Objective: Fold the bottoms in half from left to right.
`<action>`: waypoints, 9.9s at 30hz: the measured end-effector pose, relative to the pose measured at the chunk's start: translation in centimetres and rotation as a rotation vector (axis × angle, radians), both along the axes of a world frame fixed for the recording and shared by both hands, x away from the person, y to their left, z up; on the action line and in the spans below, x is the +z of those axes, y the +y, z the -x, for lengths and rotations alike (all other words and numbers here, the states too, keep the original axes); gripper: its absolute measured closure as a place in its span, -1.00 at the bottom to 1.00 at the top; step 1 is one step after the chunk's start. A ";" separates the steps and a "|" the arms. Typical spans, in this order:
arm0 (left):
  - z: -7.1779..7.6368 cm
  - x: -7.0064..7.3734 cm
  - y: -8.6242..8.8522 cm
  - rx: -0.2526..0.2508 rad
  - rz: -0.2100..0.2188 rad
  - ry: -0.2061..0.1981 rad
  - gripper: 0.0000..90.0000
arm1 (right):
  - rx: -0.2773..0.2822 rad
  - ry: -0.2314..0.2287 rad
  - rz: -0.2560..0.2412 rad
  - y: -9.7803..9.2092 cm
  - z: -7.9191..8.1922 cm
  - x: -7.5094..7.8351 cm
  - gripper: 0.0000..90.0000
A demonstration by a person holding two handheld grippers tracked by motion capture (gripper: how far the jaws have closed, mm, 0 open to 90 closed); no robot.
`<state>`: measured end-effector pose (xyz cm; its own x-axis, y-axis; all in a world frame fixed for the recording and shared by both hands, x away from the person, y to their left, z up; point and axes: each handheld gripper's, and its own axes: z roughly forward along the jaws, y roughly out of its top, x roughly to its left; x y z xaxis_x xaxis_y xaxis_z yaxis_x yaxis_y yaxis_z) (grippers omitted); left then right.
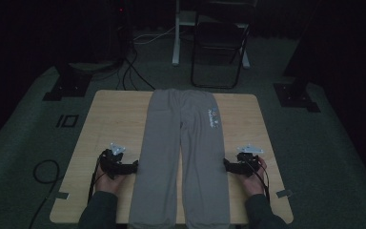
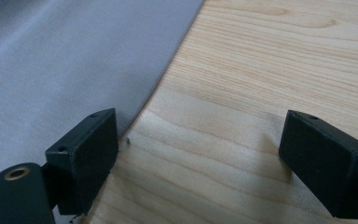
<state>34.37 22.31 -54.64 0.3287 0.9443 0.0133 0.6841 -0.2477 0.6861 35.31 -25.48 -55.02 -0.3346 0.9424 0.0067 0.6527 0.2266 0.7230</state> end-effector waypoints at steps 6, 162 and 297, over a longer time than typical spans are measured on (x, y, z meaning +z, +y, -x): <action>0.7 0.1 0.4 -0.007 0.007 -0.023 -0.77 | 0.007 -0.003 0.000 -0.1 0.3 0.0 -0.71; 3.6 0.2 -6.3 -0.274 0.143 -0.033 0.21 | 0.541 0.069 -0.128 7.7 5.4 2.5 0.97; 2.9 0.2 -9.1 -0.270 0.080 -0.051 0.04 | 0.007 -0.023 -0.109 6.2 -14.2 6.7 0.97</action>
